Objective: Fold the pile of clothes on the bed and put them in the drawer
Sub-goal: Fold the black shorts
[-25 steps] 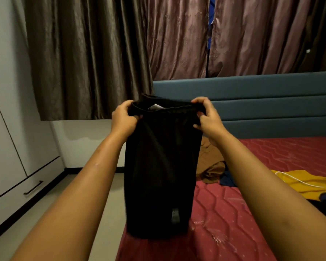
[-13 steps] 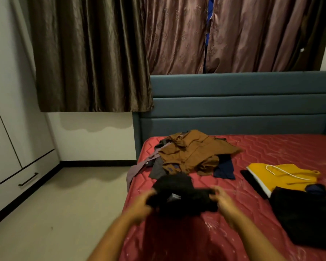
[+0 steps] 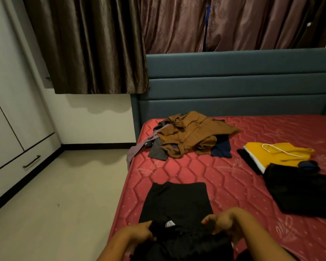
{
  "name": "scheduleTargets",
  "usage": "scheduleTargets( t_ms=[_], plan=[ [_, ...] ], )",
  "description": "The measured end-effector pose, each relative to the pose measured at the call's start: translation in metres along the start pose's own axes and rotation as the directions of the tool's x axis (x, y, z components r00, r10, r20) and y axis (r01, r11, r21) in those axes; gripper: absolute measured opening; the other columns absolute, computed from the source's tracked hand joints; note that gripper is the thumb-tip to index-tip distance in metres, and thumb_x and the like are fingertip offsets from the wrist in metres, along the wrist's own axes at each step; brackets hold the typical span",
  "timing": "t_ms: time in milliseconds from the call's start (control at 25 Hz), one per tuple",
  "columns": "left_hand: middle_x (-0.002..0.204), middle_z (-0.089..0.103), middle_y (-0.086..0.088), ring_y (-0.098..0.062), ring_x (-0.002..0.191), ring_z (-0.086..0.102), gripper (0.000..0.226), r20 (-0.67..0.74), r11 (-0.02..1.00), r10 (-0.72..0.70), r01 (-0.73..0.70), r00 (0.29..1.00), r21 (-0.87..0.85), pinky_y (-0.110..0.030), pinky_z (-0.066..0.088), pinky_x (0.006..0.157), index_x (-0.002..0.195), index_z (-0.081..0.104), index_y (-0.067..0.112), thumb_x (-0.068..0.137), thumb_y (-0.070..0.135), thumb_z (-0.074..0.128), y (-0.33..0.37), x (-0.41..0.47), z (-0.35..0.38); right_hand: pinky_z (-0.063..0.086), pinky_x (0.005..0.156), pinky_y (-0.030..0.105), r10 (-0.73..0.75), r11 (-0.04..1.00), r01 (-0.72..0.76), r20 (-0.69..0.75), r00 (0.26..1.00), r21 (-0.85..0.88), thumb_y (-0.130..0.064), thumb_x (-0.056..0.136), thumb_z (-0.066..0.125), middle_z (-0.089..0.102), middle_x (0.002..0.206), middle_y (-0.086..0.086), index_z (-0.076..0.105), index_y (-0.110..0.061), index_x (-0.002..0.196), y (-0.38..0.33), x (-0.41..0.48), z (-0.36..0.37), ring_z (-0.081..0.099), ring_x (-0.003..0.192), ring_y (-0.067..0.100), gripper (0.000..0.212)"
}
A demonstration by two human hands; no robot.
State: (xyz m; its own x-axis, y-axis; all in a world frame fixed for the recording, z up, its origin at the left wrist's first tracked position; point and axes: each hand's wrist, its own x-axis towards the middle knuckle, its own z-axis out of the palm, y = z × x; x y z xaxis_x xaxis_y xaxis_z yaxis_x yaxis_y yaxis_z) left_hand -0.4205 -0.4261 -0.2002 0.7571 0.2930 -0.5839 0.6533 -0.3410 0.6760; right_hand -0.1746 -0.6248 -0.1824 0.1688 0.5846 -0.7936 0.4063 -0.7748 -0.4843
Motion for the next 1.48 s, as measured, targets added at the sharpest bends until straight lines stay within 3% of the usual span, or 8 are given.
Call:
scheduleTargets(
  t_ms=[80, 200, 440, 600, 840, 1080, 1360, 1480],
  plan=[
    [0.128, 0.054, -0.008, -0.018, 0.115, 0.051, 0.051, 0.035, 0.999, -0.029, 0.030, 0.999, -0.012, -0.027, 0.041, 0.102, 0.129, 0.047, 0.026, 0.085, -0.001, 0.052, 0.000, 0.000, -0.006, 0.056, 0.060, 0.035, -0.015, 0.997, 0.019, -0.058, 0.998, 0.075, -0.004, 0.100, 0.038, 0.045, 0.119, 0.009, 0.037, -0.034, 0.129, -0.005, -0.006, 0.003, 0.057, 0.083, 0.021, 0.042],
    [0.133, 0.054, -0.007, -0.018, 0.119, 0.052, 0.052, -0.219, 0.995, 0.066, -0.048, 0.973, 0.085, -0.027, 0.040, 0.103, 0.134, 0.047, 0.018, 0.083, 0.008, 0.057, 0.009, 0.015, -0.023, 0.042, 0.038, 0.017, -0.093, 0.951, 0.201, -0.402, 0.911, 0.235, -0.002, 0.101, 0.036, 0.049, 0.084, 0.007, 0.036, -0.025, 0.127, -0.015, 0.001, -0.005, 0.046, 0.042, 0.005, 0.034],
    [0.129, 0.059, -0.009, -0.029, 0.118, 0.056, 0.038, -0.570, 0.949, 0.148, 0.046, 0.808, 0.312, -0.039, 0.045, 0.094, 0.130, 0.048, 0.025, 0.093, 0.027, 0.051, 0.055, 0.056, -0.060, 0.044, 0.063, 0.026, -0.058, 0.874, 0.395, -0.746, 0.664, 0.284, 0.003, 0.097, 0.042, 0.055, 0.106, 0.016, 0.037, -0.017, 0.135, -0.038, 0.038, -0.049, 0.053, 0.080, 0.021, 0.044],
    [0.129, 0.060, -0.007, -0.028, 0.118, 0.055, 0.031, -0.606, 0.973, 0.069, 0.079, 0.793, 0.215, -0.040, 0.042, 0.097, 0.126, 0.048, 0.024, 0.096, 0.030, 0.049, 0.054, 0.092, -0.064, 0.039, 0.055, 0.020, -0.007, 0.885, 0.369, -0.785, 0.619, 0.283, 0.001, 0.097, 0.044, 0.059, 0.114, 0.020, 0.038, -0.016, 0.136, -0.042, 0.070, -0.065, 0.052, 0.085, 0.021, 0.043],
    [0.145, 0.036, -0.009, -0.036, 0.132, 0.034, 0.043, -0.635, 0.973, -0.134, 0.223, 0.761, 0.061, -0.048, 0.032, 0.105, 0.139, 0.041, 0.032, 0.097, 0.038, 0.049, 0.032, 0.130, -0.052, 0.039, 0.079, 0.030, 0.097, 0.894, 0.287, -0.775, 0.625, 0.343, -0.009, 0.099, 0.045, 0.058, 0.125, 0.020, 0.036, -0.016, 0.142, -0.034, 0.111, -0.064, 0.058, 0.108, 0.034, 0.044],
    [0.132, 0.054, -0.010, -0.037, 0.121, 0.049, 0.056, -0.607, 0.989, -0.145, 0.124, 0.781, -0.077, -0.042, 0.042, 0.099, 0.134, 0.039, 0.029, 0.085, 0.044, 0.062, 0.006, 0.133, -0.038, 0.038, 0.097, 0.034, 0.161, 0.898, 0.245, -0.793, 0.588, 0.364, -0.019, 0.096, 0.054, 0.054, 0.135, 0.019, 0.033, -0.013, 0.144, -0.025, 0.118, -0.045, 0.052, 0.122, 0.036, 0.052],
    [0.145, 0.042, -0.011, -0.030, 0.130, 0.045, 0.087, -0.529, 0.998, 0.015, -0.045, 0.849, -0.044, -0.034, 0.038, 0.103, 0.150, 0.022, 0.029, 0.080, 0.028, 0.074, -0.004, 0.088, -0.012, 0.025, 0.113, 0.043, 0.080, 0.986, 0.057, -0.748, 0.659, 0.155, -0.039, 0.091, 0.059, 0.030, 0.151, 0.014, 0.017, -0.023, 0.151, -0.010, 0.091, -0.006, 0.032, 0.137, 0.032, 0.075],
    [0.144, 0.040, -0.009, -0.028, 0.129, 0.045, 0.087, -0.483, 0.995, 0.101, -0.099, 0.869, 0.030, -0.033, 0.038, 0.104, 0.150, 0.021, 0.036, 0.081, 0.027, 0.073, -0.019, 0.073, -0.002, 0.019, 0.116, 0.046, -0.125, 0.968, -0.126, -0.857, 0.500, -0.215, -0.041, 0.095, 0.051, 0.014, 0.159, 0.008, 0.014, -0.027, 0.153, -0.019, 0.078, 0.028, 0.020, 0.144, 0.031, 0.070]
  ],
)
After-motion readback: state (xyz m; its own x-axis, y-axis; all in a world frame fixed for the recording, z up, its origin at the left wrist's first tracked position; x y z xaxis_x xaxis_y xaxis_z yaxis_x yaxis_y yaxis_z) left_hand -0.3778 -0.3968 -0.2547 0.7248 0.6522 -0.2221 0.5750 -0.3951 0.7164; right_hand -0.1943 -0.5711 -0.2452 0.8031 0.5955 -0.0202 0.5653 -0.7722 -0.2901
